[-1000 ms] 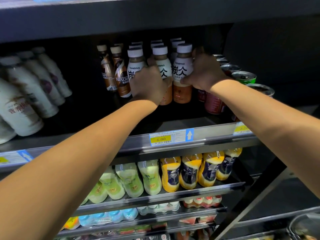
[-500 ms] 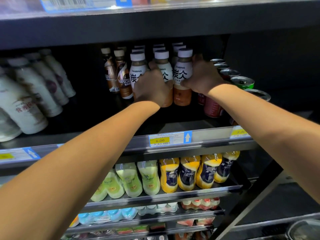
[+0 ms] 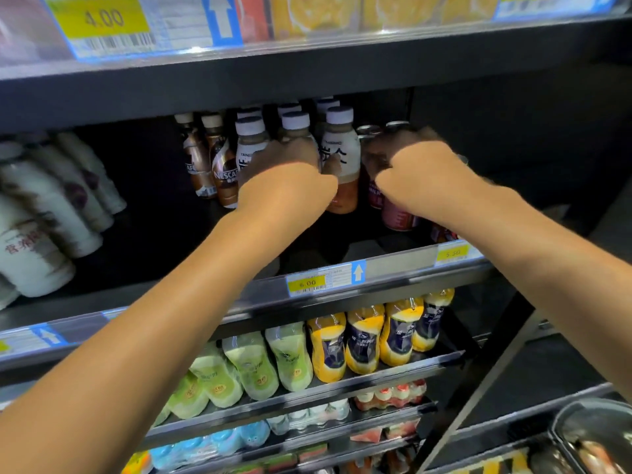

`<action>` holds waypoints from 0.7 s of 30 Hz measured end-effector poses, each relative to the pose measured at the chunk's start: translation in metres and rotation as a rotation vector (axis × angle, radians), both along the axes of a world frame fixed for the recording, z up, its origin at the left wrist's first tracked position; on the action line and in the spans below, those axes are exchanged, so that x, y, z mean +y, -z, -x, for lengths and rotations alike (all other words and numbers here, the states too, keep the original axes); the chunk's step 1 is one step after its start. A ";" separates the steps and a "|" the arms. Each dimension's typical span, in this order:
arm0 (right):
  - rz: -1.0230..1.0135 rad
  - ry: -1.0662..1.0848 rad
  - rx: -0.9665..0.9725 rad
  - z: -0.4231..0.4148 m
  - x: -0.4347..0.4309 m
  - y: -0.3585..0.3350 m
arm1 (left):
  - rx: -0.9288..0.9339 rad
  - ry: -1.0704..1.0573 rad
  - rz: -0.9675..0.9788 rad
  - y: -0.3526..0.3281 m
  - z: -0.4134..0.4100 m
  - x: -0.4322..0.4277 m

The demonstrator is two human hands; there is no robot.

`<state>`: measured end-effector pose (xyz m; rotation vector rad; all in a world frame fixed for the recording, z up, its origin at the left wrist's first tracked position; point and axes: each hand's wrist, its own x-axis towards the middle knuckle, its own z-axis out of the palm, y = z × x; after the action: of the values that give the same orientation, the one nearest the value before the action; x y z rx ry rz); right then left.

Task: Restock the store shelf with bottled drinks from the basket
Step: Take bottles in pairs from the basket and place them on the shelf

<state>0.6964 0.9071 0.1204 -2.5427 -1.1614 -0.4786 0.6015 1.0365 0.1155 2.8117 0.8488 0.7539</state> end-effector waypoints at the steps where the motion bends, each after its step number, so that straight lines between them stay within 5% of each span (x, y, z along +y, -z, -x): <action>1: 0.009 -0.001 -0.061 0.009 -0.012 0.003 | -0.010 0.056 -0.040 -0.001 0.009 -0.011; 4: 0.085 0.011 -0.199 0.037 -0.050 0.009 | -0.048 0.244 -0.188 0.000 0.030 -0.045; 11: 0.283 0.371 -0.130 0.096 -0.147 0.028 | -0.066 0.592 -0.350 0.025 0.046 -0.123; 21: 0.538 0.784 0.164 0.128 -0.303 0.111 | 0.161 1.079 -0.190 0.109 0.004 -0.272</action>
<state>0.5688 0.6044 0.0098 -3.3861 -0.1899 -0.1040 0.5976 0.7645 0.0064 2.8748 -0.7667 0.4142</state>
